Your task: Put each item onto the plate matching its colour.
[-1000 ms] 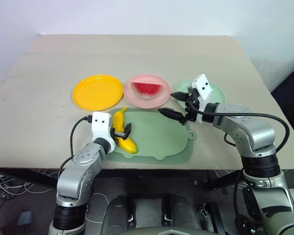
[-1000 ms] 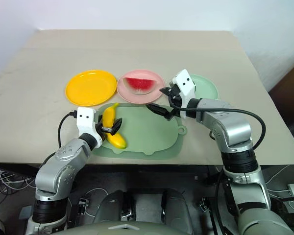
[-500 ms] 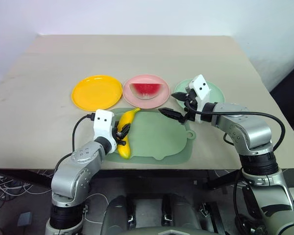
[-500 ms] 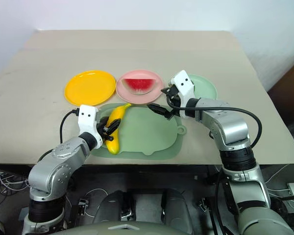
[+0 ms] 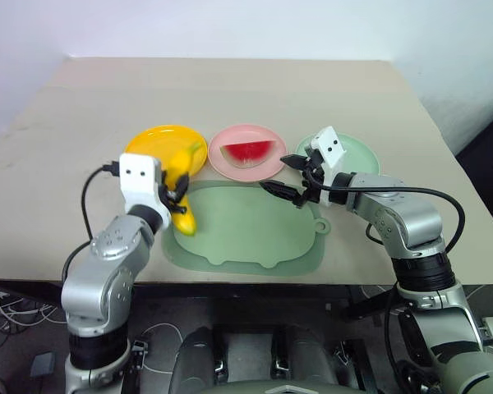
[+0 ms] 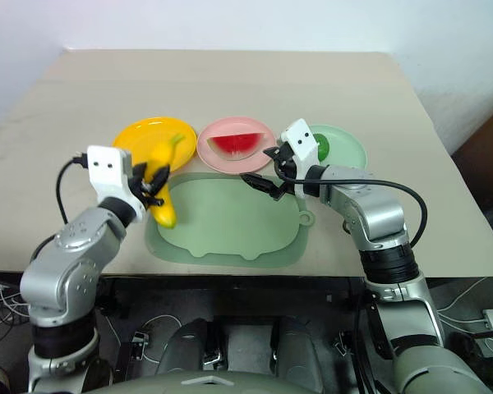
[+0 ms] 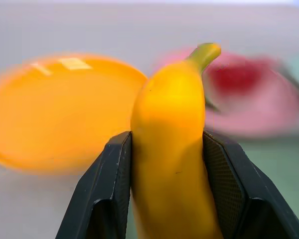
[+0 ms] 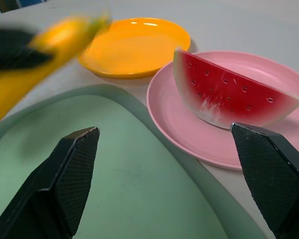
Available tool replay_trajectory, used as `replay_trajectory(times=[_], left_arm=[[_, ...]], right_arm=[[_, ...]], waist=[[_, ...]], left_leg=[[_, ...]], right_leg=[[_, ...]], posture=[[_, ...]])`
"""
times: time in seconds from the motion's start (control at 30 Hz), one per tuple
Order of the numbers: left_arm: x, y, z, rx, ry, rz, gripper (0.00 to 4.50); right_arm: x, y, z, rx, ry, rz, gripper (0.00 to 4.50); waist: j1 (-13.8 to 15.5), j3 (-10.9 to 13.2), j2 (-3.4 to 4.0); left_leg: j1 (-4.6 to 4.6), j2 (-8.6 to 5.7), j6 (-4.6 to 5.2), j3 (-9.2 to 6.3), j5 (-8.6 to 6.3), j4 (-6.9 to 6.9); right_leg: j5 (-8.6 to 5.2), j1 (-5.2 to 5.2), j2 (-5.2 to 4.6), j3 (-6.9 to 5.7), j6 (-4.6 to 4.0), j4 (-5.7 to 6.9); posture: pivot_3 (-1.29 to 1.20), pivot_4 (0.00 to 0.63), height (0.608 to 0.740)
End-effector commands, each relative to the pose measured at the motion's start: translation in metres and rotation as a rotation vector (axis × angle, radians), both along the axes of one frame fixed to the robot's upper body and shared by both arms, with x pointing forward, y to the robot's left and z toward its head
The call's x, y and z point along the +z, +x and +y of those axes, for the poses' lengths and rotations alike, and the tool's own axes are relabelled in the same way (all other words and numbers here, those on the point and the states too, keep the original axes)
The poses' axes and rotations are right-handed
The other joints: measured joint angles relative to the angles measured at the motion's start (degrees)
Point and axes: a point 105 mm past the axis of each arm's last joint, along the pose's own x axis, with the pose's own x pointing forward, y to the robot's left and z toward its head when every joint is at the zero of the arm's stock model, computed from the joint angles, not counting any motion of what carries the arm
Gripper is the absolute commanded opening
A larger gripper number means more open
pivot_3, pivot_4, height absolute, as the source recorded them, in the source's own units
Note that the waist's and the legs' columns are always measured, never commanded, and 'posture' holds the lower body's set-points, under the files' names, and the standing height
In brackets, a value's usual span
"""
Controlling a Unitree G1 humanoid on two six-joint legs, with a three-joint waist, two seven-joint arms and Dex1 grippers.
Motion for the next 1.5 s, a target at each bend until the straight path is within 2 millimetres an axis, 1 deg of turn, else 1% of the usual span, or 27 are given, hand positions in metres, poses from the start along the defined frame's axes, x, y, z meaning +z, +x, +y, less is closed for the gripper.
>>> replay_trajectory(times=[0.03, 0.2, 0.3, 0.37, 0.47, 0.53, 0.6, 0.67, 0.77, 0.83, 0.87, 0.93, 0.97, 1.03, 1.13, 1.23, 1.3, 1.4, 1.5], left_arm=[[0.011, 0.012, 0.022, 0.105, 0.04, -0.067, 1.84], [0.012, 0.036, 0.041, 0.203, 0.015, -0.035, 1.84], [0.02, 0.052, 0.046, 0.215, 0.006, -0.066, 1.84], [0.023, 0.062, 0.052, 0.23, -0.043, -0.059, 1.84], [0.018, 0.074, 0.06, 0.269, -0.087, -0.032, 1.84], [0.009, 0.082, 0.059, 0.255, -0.148, 0.021, 1.84], [0.003, 0.09, 0.055, 0.241, -0.151, 0.049, 1.84], [0.003, 0.097, 0.055, 0.252, -0.146, 0.052, 1.84], [0.004, 0.102, 0.054, 0.26, -0.139, 0.049, 1.84], [0.002, 0.104, 0.055, 0.266, -0.133, 0.055, 2.56], [0.002, 0.104, 0.055, 0.266, -0.128, 0.058, 2.79], [0.003, 0.104, 0.051, 0.239, -0.129, 0.053, 3.44], [0.004, 0.104, 0.049, 0.23, -0.129, 0.048, 3.8], [0.013, 0.101, 0.046, 0.215, -0.091, -0.008, 4.48], [0.02, 0.092, 0.036, 0.15, -0.056, -0.068, 4.48], [0.026, 0.076, 0.026, 0.072, 0.032, -0.16, 4.48], [0.027, 0.058, 0.012, -0.05, 0.045, -0.225, 4.48], [0.029, 0.019, -0.003, -0.248, 0.004, -0.355, 4.48], [0.023, -0.007, -0.007, -0.377, -0.045, -0.367, 4.48]], right_arm=[[0.015, 0.002, 0.006, 0.021, 0.016, -0.065, 4.5], [0.017, 0.004, 0.011, 0.029, 0.03, -0.075, 4.5], [0.017, 0.005, 0.013, 0.029, 0.032, -0.085, 4.5], [0.016, 0.006, 0.014, 0.029, 0.027, -0.093, 4.5], [0.018, 0.008, 0.015, 0.02, 0.036, -0.098, 4.5], [0.018, 0.008, 0.016, 0.017, 0.041, -0.1, 4.5], [0.015, 0.009, 0.017, 0.013, 0.018, -0.113, 4.5], [0.014, 0.01, 0.018, 0.015, 0.005, -0.118, 4.5], [0.015, 0.01, 0.021, 0.018, 0.007, -0.123, 4.5], [0.016, 0.01, 0.022, 0.018, 0.008, -0.126, 4.5], [0.017, 0.01, 0.022, 0.018, 0.007, -0.127, 4.5], [0.016, 0.01, 0.022, 0.017, 0.003, -0.131, 4.5], [0.016, 0.009, 0.022, 0.017, 0.001, -0.132, 4.5], [0.016, 0.009, 0.021, 0.015, 0.0, -0.134, 4.5], [0.017, 0.008, 0.019, 0.008, 0.007, -0.14, 4.5], [0.02, 0.007, 0.017, 0.002, 0.027, -0.144, 4.5], [0.022, 0.006, 0.013, -0.005, 0.048, -0.145, 4.5], [0.021, 0.001, 0.006, -0.015, 0.069, -0.159, 4.5], [0.021, -0.006, 0.005, -0.01, 0.095, -0.168, 4.5]], waist=[[-0.02, 0.0, 0.0], [0.14, 0.01, -0.01], [0.23, 0.01, -0.01], [0.11, 0.01, -0.01], [-0.01, 0.01, -0.01], [-0.13, 0.01, -0.02], [-0.12, 0.01, -0.02], [-0.07, 0.01, -0.02], [-0.04, 0.01, -0.02], [-0.08, 0.01, -0.02], [-0.11, 0.01, -0.02], [-0.18, 0.01, -0.02], [-0.19, 0.01, -0.02], [-0.18, 0.01, -0.02], [-0.22, 0.01, -0.02], [-0.24, 0.01, -0.02], [-0.29, 0.01, -0.02], [-0.33, 0.01, -0.02], [-0.1, 0.01, -0.02]], left_leg=[[0.0, 0.01, 0.0, 0.0, 0.0, -0.01], [-0.02, 0.03, -0.02, 0.02, 0.02, 0.02], [-0.02, 0.01, -0.02, 0.0, 0.02, 0.03], [-0.03, 0.01, -0.02, 0.02, 0.02, 0.03], [-0.03, 0.02, -0.03, 0.03, 0.02, 0.01], [-0.02, 0.03, -0.03, 0.05, 0.03, 0.01], [-0.02, 0.03, -0.03, 0.05, 0.03, 0.01], [-0.03, 0.02, -0.04, 0.07, 0.03, 0.02], [-0.03, 0.02, -0.04, 0.06, 0.04, 0.03], [-0.03, 0.02, -0.04, 0.07, 0.04, 0.03], [-0.03, 0.02, -0.04, 0.07, 0.04, 0.03], [-0.02, 0.02, -0.04, 0.07, 0.04, 0.03], [-0.03, 0.02, -0.04, 0.07, 0.04, 0.03], [-0.03, 0.02, -0.04, 0.08, 0.04, 0.03], [-0.03, 0.02, -0.05, 0.09, 0.04, 0.03], [-0.02, 0.03, -0.06, 0.1, 0.05, 0.02], [-0.02, 0.03, -0.06, 0.1, 0.05, 0.01], [-0.02, 0.06, -0.07, 0.12, 0.05, 0.0], [-0.01, 0.08, -0.07, 0.11, 0.05, 0.02]], right_leg=[[0.0, 0.0, 0.01, 0.0, 0.0, 0.0], [0.0, -0.03, 0.04, -0.01, 0.0, 0.02], [0.0, 0.01, 0.03, -0.02, 0.01, 0.02], [0.0, -0.01, 0.03, -0.02, 0.01, 0.01], [0.0, -0.04, 0.04, -0.02, 0.01, 0.02], [0.0, -0.03, 0.05, -0.02, 0.01, 0.03], [0.0, -0.03, 0.05, -0.02, 0.02, 0.03], [0.0, -0.03, 0.05, -0.02, 0.02, 0.04], [0.0, -0.02, 0.05, -0.02, 0.02, 0.04], [0.0, -0.03, 0.05, -0.02, 0.02, 0.04], [0.0, -0.03, 0.05, -0.02, 0.02, 0.04], [0.0, -0.03, 0.05, -0.02, 0.02, 0.04], [0.0, -0.03, 0.05, -0.02, 0.02, 0.04], [0.0, -0.04, 0.05, -0.02, 0.02, 0.05], [0.0, -0.04, 0.05, -0.01, 0.02, 0.05], [0.0, -0.05, 0.06, 0.0, 0.02, 0.06], [0.0, -0.06, 0.06, 0.02, 0.02, 0.05], [-0.01, -0.09, 0.07, 0.04, 0.02, 0.04], [-0.01, -0.06, 0.07, 0.04, 0.02, 0.05]], posture=[[0.0, 0.15, 0.695], [0.0, 0.15, 0.695], [0.0, 0.15, 0.695], [0.0, 0.15, 0.695], [0.0, 0.15, 0.695], [0.0, 0.15, 0.695], [0.0, 0.15, 0.695], [0.0, 0.15, 0.695], [0.0, 0.15, 0.695], [0.0, 0.15, 0.695], [0.0, 0.15, 0.695], [0.0, 0.15, 0.695], [0.0, 0.15, 0.695], [0.0, 0.15, 0.695], [0.0, 0.15, 0.695], [0.0, 0.15, 0.695], [0.0, 0.15, 0.695], [0.0, 0.15, 0.695], [0.0, 0.15, 0.695]])
